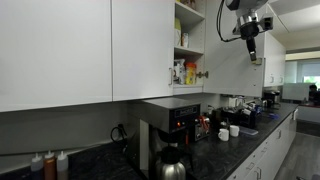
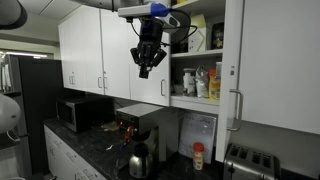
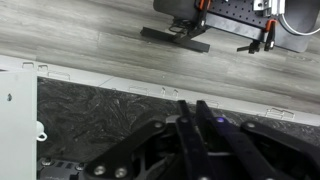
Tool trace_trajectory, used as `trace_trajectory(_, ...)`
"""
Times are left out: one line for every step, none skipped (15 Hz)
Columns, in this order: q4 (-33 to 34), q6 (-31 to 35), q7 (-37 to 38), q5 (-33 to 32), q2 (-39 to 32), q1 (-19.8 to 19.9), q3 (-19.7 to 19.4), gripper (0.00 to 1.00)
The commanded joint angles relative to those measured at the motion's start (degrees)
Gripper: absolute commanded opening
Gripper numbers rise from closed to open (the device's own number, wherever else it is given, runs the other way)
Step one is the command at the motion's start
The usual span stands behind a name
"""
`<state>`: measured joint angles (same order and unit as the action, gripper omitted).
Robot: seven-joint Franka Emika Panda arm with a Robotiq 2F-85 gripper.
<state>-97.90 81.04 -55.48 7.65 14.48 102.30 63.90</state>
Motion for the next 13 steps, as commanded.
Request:
trace_trajectory(-0.1, 0.7, 5.1, -5.6, -5.9, -11.5, -7.2, 0.22)
trace_trajectory(-0.2, 0.7, 5.2, -5.7, -5.8, -11.6, -7.1, 0.26)
trace_trajectory(-0.3, 0.7, 5.2, -5.8, -5.7, -11.6, -7.1, 0.26)
trace_trajectory(-0.3, 0.7, 5.2, -5.8, -5.7, -11.7, -7.1, 0.26)
trace_trajectory(-0.3, 0.7, 5.2, -5.8, -5.7, -11.6, -7.1, 0.26)
trace_trajectory(-0.4, 0.7, 5.2, -5.8, -5.7, -11.6, -7.1, 0.26)
trace_trajectory(-0.4, 0.7, 5.2, -5.8, -5.7, -11.6, -7.1, 0.26)
trace_trajectory(-0.4, 0.7, 5.2, -5.8, -5.7, -11.7, -7.1, 0.26)
trace_trajectory(-0.4, 0.7, 5.2, -5.8, -5.7, -11.7, -7.1, 0.26)
trace_trajectory(-0.4, 0.7, 5.2, -5.8, -5.7, -11.7, -7.1, 0.26)
trace_trajectory(-0.4, 0.7, 5.2, -5.8, -5.7, -11.7, -7.1, 0.26)
trace_trajectory(-0.4, 0.7, 5.2, -5.8, -5.7, -11.7, -7.1, 0.26)
trace_trajectory(-0.4, 0.7, 5.2, -5.8, -5.7, -11.7, -7.1, 0.26)
